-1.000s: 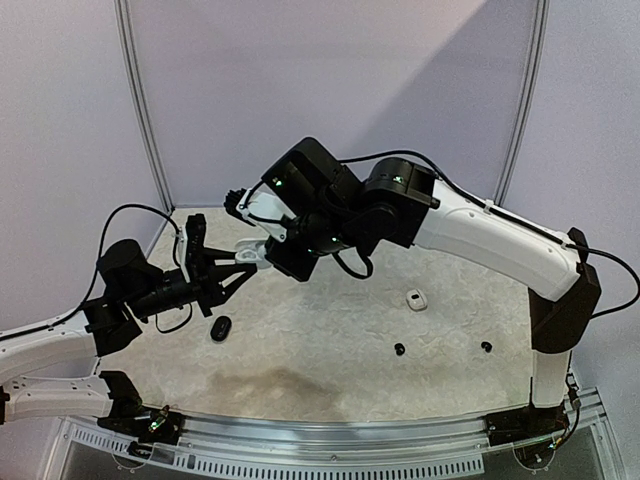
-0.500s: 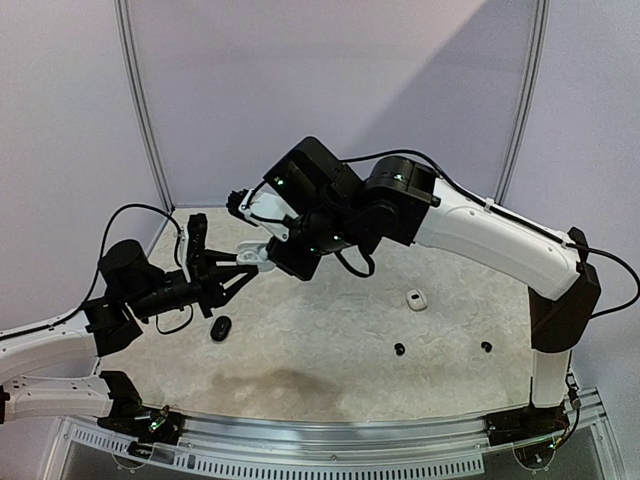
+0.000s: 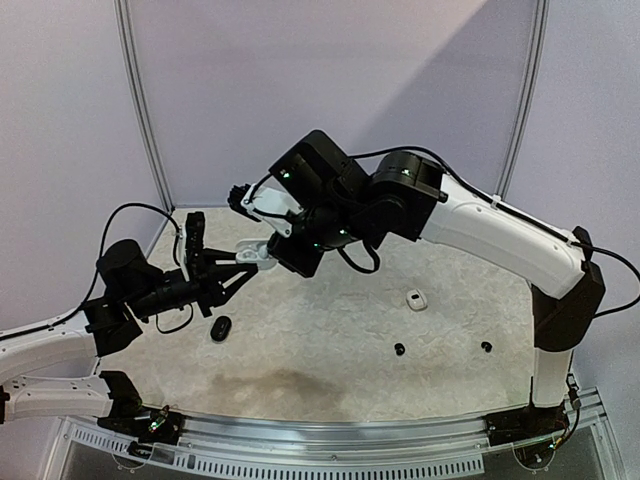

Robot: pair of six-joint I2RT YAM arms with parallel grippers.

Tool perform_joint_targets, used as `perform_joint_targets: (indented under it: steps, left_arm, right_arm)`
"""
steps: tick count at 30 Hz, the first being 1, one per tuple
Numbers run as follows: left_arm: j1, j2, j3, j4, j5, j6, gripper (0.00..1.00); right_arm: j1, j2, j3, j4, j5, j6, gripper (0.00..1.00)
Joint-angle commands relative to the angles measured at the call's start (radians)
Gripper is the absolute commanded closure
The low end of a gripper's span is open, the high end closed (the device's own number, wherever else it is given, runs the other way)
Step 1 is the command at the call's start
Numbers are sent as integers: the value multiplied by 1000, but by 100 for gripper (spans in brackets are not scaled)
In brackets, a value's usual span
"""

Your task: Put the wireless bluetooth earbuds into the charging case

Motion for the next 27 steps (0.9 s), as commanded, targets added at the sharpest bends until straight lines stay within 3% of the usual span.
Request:
perform_joint_targets:
  steps: [1,13,17,21,27]
  left_arm:
    - [-17,-16,32,60,9,-17,100]
    - [-5,-23,28,56,-3,-33,100]
    - [-5,-31,23,64,53,31,100]
    - [-4,-42,1,32,137,280,100]
    - [-5,-58,4,-163,105,1010,100]
  right_arm:
    - [-11,-58,-14,16,-50,14,72]
    - [-18,-97,-25,56,-94,2,68]
    - [-32,-132,-39,98,-136,17,67]
    - [-64,-206,-112,193,-217,57,64]
    - [-74,-283,-300,403,-122,129,58]
